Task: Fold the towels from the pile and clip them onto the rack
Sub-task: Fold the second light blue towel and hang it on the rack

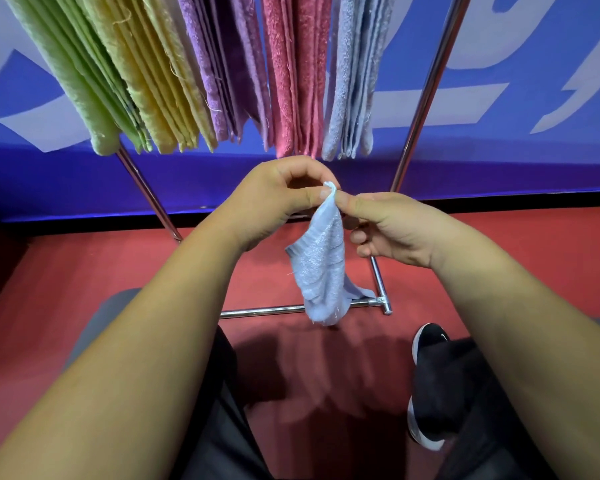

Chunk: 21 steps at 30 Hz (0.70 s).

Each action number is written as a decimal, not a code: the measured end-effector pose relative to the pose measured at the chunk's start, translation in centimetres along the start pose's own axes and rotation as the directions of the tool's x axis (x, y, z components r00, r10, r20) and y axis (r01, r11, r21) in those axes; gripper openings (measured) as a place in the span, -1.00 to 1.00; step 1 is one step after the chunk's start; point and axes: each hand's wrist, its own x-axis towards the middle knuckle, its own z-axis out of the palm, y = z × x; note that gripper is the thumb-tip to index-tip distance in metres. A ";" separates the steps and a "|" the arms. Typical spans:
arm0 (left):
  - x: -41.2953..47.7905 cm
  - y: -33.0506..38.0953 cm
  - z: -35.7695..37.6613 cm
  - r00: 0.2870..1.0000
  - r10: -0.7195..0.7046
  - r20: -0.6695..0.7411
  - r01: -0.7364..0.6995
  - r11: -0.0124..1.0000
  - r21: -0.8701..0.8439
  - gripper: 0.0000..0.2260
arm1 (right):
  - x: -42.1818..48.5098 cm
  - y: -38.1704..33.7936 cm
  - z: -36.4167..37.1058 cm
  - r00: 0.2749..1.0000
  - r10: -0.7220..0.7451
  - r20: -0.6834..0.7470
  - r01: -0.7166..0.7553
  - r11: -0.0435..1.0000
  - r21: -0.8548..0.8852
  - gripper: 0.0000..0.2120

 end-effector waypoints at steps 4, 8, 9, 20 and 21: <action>0.4 0.0 0.0 0.987 0.056 -0.152 -0.038 0.993 0.115 -0.87 | -0.5 -1.1 0.9 0.984 -0.163 -0.067 0.160 0.986 -0.051 -0.71; 0.7 0.0 0.5 0.957 0.061 -0.283 -0.004 0.980 0.198 -0.89 | -0.7 -1.4 1.5 0.935 -0.319 -0.155 0.245 0.897 -0.369 -0.79; 0.7 -0.1 0.6 0.949 0.065 -0.307 0.001 0.978 0.210 -0.89 | -0.6 -1.2 1.5 0.922 -0.348 -0.169 0.242 0.860 -0.450 -0.79; 1.6 0.3 0.1 0.898 0.048 -0.438 0.000 0.994 0.108 -0.87 | 0.5 0.0 0.7 0.859 -0.419 -0.293 0.022 0.603 -0.797 -0.87; 1.6 0.3 -0.1 0.894 0.047 -0.445 -0.003 0.995 0.099 -0.87 | 0.6 0.1 0.3 0.860 -0.404 -0.313 -0.018 0.587 -0.809 -0.86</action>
